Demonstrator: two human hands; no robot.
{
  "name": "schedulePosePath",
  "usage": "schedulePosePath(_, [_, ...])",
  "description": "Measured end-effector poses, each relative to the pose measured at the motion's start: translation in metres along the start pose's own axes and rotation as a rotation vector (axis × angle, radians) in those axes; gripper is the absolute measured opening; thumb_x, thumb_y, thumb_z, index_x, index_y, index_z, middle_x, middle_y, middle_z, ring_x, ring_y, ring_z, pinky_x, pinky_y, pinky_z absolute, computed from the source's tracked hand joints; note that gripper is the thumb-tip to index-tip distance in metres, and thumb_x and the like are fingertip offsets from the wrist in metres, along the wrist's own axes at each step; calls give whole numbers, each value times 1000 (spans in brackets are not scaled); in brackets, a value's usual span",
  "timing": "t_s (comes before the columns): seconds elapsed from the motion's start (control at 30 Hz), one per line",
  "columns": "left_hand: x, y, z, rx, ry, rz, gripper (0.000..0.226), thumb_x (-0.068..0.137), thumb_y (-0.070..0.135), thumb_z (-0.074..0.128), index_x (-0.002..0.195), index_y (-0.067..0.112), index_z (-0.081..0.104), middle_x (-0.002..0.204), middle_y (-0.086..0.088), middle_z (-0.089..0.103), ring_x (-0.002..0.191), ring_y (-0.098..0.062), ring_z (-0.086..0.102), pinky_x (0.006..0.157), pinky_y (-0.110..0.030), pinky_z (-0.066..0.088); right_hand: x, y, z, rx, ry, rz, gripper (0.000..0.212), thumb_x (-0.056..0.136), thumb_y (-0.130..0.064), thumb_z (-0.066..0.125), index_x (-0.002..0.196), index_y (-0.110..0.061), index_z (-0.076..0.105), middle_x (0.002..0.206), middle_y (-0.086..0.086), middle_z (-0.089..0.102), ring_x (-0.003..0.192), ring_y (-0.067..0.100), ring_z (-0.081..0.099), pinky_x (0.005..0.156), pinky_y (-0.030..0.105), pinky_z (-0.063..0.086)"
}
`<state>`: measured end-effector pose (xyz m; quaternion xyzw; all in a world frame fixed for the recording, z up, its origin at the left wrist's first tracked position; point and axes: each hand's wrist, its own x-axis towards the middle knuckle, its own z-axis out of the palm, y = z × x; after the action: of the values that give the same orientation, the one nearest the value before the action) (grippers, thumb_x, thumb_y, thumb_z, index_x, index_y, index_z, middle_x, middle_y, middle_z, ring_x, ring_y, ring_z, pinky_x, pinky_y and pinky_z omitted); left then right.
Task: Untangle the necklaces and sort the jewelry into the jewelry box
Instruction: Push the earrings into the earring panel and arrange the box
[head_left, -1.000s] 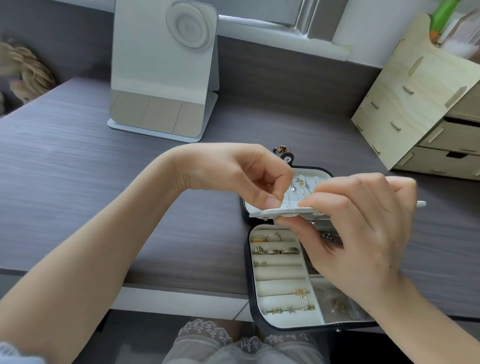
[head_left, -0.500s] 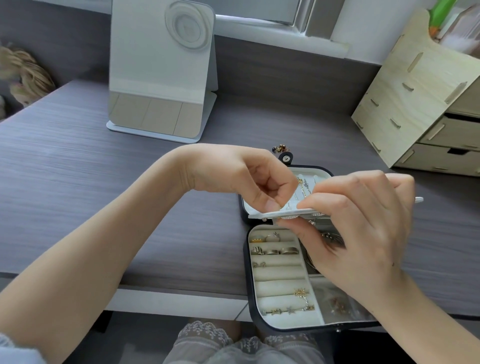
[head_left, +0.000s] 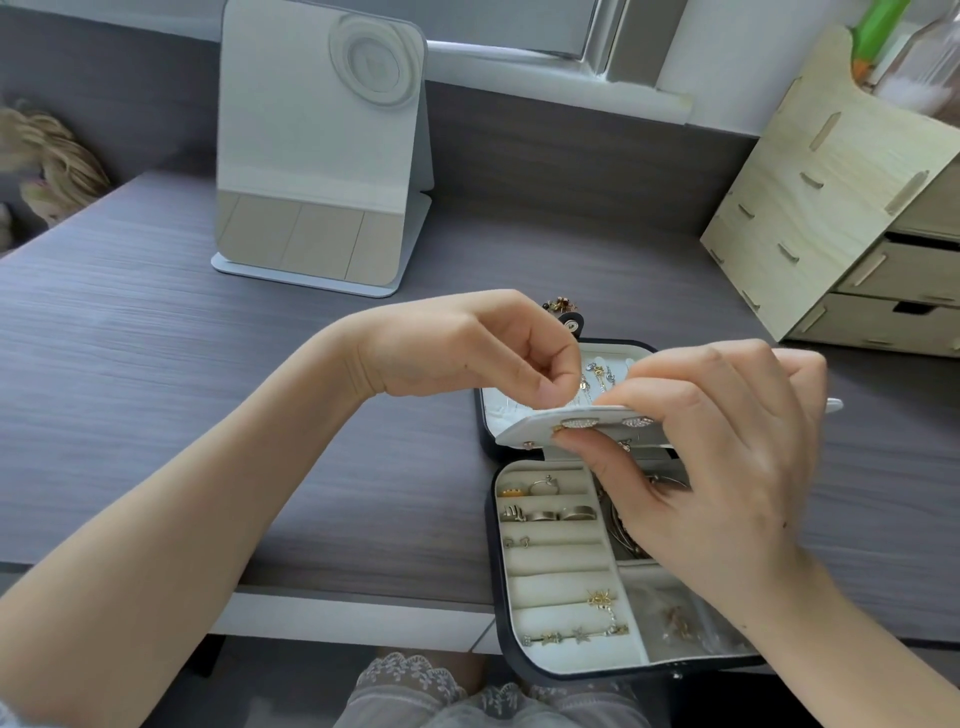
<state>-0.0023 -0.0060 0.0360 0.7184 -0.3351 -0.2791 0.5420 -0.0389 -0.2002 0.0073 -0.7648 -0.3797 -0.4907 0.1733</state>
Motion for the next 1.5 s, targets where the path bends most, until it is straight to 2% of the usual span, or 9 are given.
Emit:
schedulePosePath(0.47, [-10, 6, 2, 123, 68, -46, 10, 79, 2, 60, 73, 9, 65, 66, 6, 58, 61, -6, 50, 60, -14, 40, 0, -3, -1, -24, 0, -40, 26, 83, -41, 68, 86, -21, 52, 80, -3, 67, 77, 18, 52, 73, 34, 25])
schedulePosePath(0.6, [-13, 1, -10, 112, 443, -35, 11, 83, 17, 68, 71, 18, 70, 67, 10, 63, 67, -3, 55, 67, -15, 42, -1, -4, -2, -41, -7, -48, 28, 79, -40, 72, 89, -22, 53, 81, -3, 67, 78, 17, 52, 72, 35, 26])
schedulePosePath(0.7, [-6, -11, -17, 210, 777, -109, 14, 84, 19, 67, 71, 13, 69, 59, 11, 57, 56, -1, 46, 53, -13, 34, -3, -4, -4, -47, -21, -58, 28, 77, -38, 72, 89, -22, 53, 80, -3, 66, 78, 17, 52, 73, 34, 27])
schedulePosePath(0.83, [1, -26, -19, 486, 827, -212, 16, 84, 20, 65, 71, 11, 68, 60, 0, 51, 56, -9, 41, 53, -22, 33, -1, -1, -6, 16, -65, -38, 24, 81, -39, 66, 93, -20, 61, 82, 0, 67, 79, 19, 54, 72, 36, 33])
schedulePosePath(0.93, [0, -26, -22, 393, 899, -199, 19, 86, 24, 63, 72, 14, 69, 62, 1, 48, 58, -12, 39, 53, -22, 31, 9, 4, -11, 102, -100, 9, 28, 86, -35, 59, 85, -10, 72, 78, 2, 68, 72, 22, 60, 63, 35, 42])
schedulePosePath(1.1, [-15, -2, -17, 41, 619, 59, 33, 85, 44, 60, 70, 17, 71, 63, 5, 56, 64, -10, 48, 64, -18, 40, 36, 21, -13, 203, -337, 178, 26, 85, -37, 59, 78, -16, 72, 75, -10, 68, 69, 14, 63, 62, 35, 48])
schedulePosePath(1.2, [-17, 3, -10, 16, 385, 116, 44, 73, 61, 64, 85, 19, 71, 81, -2, 66, 77, -16, 57, 71, -26, 46, 58, 33, -16, 375, -578, 363, 24, 84, -46, 60, 80, -26, 72, 76, -17, 68, 76, 3, 63, 67, 17, 44])
schedulePosePath(1.3, [-16, 2, -7, -37, 331, 98, 30, 73, 42, 73, 92, 19, 69, 90, -4, 71, 88, -17, 65, 77, -27, 51, 78, 60, -10, 703, -588, 630, 23, 88, -34, 58, 82, -18, 73, 79, -6, 72, 75, 6, 65, 67, 15, 49])
schedulePosePath(1.5, [-14, -2, -10, -64, 393, 82, 10, 76, 13, 69, 86, 14, 69, 88, -7, 72, 84, -18, 67, 74, -26, 52, 66, 130, 62, 424, -871, 806, 10, 87, -28, 65, 89, -23, 73, 87, -9, 72, 82, 3, 65, 77, 23, 52])
